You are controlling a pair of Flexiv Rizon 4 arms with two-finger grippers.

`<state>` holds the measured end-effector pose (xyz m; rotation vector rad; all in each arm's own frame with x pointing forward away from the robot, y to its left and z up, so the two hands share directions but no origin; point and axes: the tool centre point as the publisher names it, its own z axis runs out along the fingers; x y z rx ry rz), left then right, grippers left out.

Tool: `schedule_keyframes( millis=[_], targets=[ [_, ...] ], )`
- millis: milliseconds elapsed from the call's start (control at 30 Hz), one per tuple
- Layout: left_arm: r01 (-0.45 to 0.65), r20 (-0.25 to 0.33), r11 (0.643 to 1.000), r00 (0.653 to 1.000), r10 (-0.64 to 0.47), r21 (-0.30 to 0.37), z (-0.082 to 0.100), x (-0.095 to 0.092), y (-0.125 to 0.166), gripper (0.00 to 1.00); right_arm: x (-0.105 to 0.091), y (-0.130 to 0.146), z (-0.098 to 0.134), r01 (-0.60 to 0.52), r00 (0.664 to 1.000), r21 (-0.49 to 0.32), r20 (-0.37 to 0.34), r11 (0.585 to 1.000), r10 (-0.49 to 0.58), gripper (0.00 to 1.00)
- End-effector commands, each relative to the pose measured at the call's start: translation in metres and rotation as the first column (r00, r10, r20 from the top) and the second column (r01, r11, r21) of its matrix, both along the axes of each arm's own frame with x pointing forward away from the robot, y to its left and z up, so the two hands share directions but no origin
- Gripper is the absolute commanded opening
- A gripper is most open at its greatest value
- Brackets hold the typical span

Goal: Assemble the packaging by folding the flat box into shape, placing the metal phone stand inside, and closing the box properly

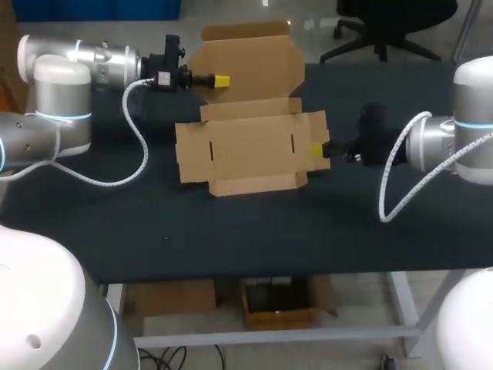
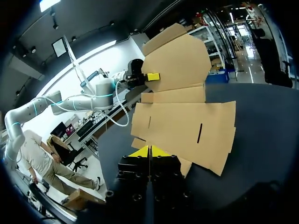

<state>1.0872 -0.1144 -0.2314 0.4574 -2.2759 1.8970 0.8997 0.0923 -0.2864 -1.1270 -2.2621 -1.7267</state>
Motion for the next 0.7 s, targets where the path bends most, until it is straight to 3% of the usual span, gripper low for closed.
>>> schedule_keyframes(
  millis=[33, 700],
  targets=[
    [0.000, 0.001, 1.000, 1.000, 0.000, -0.001, 0.000, 0.000, 0.000, 0.00, -0.008, 0.015, -0.004, 0.056, 0.998, -0.045, 0.026, 0.997, -0.055, 0.00],
    [0.009, 0.055, 1.000, 0.998, -0.009, 0.000, 0.002, -0.004, -0.004, 0.00, -0.015, 0.044, -0.048, 0.002, 0.997, -0.033, 0.074, 0.999, 0.000, 0.00]
  ],
)
